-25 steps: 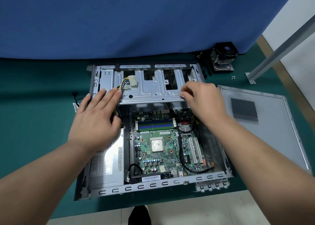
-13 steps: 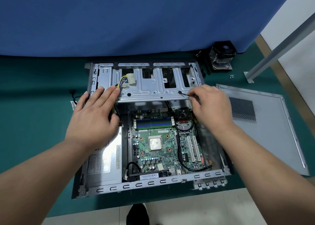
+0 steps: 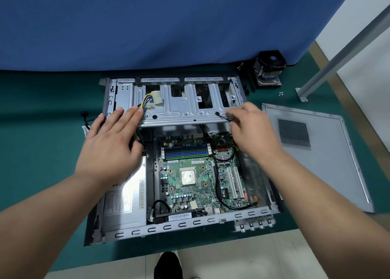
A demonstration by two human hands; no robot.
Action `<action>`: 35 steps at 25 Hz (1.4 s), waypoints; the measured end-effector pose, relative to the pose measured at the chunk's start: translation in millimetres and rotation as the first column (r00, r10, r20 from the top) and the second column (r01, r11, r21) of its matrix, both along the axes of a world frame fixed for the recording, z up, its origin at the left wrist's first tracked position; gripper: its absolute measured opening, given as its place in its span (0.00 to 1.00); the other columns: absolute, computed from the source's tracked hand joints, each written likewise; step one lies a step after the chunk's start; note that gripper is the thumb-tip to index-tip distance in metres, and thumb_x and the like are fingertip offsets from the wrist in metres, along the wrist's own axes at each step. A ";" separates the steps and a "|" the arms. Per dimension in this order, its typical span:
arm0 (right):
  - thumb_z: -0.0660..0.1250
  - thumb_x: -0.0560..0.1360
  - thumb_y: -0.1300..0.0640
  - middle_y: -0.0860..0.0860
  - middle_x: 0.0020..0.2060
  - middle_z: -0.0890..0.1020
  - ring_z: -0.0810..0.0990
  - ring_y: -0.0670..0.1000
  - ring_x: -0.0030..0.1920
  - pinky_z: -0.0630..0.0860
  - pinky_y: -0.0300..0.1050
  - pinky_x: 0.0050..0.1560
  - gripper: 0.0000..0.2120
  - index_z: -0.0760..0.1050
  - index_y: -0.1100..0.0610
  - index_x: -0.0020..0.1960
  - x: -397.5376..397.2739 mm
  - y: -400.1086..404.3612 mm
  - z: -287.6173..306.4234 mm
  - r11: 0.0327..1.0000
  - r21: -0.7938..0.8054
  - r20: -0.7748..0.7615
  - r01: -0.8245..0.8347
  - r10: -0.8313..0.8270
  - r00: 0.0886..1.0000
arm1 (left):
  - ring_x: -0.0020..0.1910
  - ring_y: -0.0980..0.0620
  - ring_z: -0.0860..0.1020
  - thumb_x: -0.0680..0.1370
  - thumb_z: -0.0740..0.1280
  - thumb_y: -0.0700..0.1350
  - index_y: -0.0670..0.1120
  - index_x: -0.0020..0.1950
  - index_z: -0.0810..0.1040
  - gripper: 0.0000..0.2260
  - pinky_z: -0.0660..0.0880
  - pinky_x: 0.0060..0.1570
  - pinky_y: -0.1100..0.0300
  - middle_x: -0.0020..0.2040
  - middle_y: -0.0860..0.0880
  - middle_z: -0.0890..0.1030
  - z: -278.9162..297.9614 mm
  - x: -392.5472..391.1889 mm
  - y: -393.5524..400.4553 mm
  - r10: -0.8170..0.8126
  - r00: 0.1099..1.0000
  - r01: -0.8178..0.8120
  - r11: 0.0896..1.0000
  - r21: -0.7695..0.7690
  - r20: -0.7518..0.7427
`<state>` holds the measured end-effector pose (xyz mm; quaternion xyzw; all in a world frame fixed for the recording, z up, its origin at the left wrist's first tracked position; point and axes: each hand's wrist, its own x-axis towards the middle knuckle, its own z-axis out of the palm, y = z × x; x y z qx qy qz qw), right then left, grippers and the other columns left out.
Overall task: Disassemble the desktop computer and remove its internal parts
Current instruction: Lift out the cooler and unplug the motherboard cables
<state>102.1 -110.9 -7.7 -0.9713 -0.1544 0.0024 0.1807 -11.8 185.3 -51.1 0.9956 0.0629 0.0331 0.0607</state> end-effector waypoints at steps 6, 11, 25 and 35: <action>0.64 0.79 0.63 0.52 0.54 0.80 0.79 0.52 0.49 0.80 0.47 0.54 0.10 0.81 0.57 0.58 -68.4 -0.3 -25.4 0.962 -0.224 -0.144 -0.158 0.127 0.981 | 0.82 0.55 0.54 0.77 0.49 0.54 0.55 0.84 0.56 0.32 0.46 0.81 0.50 0.82 0.58 0.59 1.3 0.5 -1.2 0.001 1.000 -0.001 1.000 0.000 -0.009; 0.62 0.80 0.62 0.56 0.79 0.59 0.70 0.58 0.73 0.72 0.53 0.71 0.20 0.73 0.60 0.72 -56.1 19.4 -44.7 0.895 -0.384 -0.581 -0.228 -0.043 0.813 | 0.82 0.55 0.54 0.77 0.49 0.54 0.56 0.84 0.55 0.32 0.45 0.81 0.51 0.82 0.58 0.58 0.5 0.3 -1.2 0.005 1.000 -0.005 1.000 0.001 -0.011; 0.62 0.82 0.57 0.52 0.81 0.53 0.57 0.55 0.79 0.60 0.48 0.77 0.30 0.57 0.63 0.81 -82.6 29.5 -36.8 0.961 -0.235 -0.385 -0.142 0.043 0.922 | 0.82 0.55 0.54 0.77 0.49 0.54 0.56 0.84 0.55 0.32 0.45 0.81 0.50 0.83 0.58 0.58 1.3 0.7 0.1 -0.003 1.000 0.003 1.000 -0.031 -0.017; 0.60 0.82 0.60 0.56 0.81 0.53 0.60 0.58 0.77 0.62 0.50 0.78 0.28 0.57 0.67 0.80 -86.6 58.8 -14.1 0.970 -0.182 -0.346 -0.163 0.092 0.934 | 0.82 0.54 0.54 0.78 0.53 0.53 0.56 0.84 0.54 0.32 0.47 0.81 0.48 0.83 0.57 0.58 3.4 -0.6 -0.3 -0.013 0.999 0.011 0.999 -0.053 -0.031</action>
